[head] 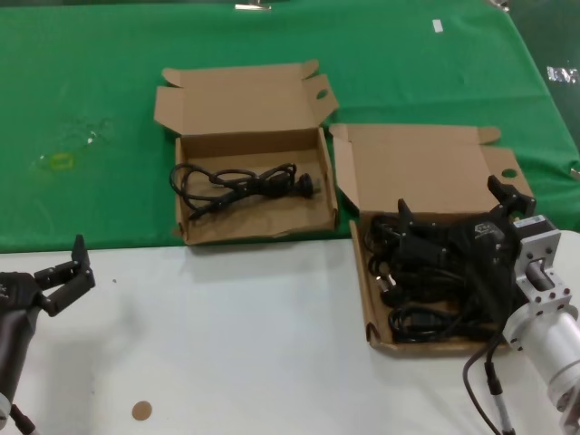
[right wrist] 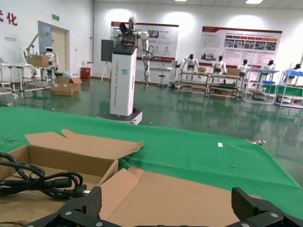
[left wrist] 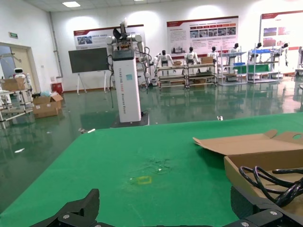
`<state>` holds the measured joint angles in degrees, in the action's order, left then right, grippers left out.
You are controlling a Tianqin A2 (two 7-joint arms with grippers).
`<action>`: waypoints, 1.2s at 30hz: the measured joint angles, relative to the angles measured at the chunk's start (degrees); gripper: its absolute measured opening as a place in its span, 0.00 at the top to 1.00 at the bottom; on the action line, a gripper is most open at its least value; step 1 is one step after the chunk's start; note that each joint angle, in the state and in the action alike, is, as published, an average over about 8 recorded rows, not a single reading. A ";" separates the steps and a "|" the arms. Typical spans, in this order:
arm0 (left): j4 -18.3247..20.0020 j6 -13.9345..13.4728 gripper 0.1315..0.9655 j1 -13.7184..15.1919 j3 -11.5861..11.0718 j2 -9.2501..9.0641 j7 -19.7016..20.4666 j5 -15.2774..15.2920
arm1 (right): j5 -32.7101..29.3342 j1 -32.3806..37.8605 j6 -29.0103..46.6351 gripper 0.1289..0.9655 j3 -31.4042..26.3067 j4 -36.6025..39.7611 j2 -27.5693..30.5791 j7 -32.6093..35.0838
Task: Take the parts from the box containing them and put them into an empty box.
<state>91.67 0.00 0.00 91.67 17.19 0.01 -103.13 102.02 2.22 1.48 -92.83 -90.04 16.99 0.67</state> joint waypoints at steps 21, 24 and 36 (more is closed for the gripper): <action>0.00 0.00 0.00 0.00 0.00 0.00 0.00 0.00 | 0.00 0.00 0.00 0.00 0.00 0.00 0.00 0.00; 0.00 0.00 0.00 0.00 0.00 0.00 0.00 0.00 | 0.00 0.00 0.00 0.00 0.00 0.00 0.00 0.00; 0.00 0.00 0.00 0.00 0.00 0.00 0.00 0.00 | 0.00 0.00 0.00 0.00 0.00 0.00 0.00 0.00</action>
<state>91.67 0.00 0.00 91.67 17.19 0.00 -103.13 102.02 2.22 1.48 -92.83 -90.04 16.99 0.67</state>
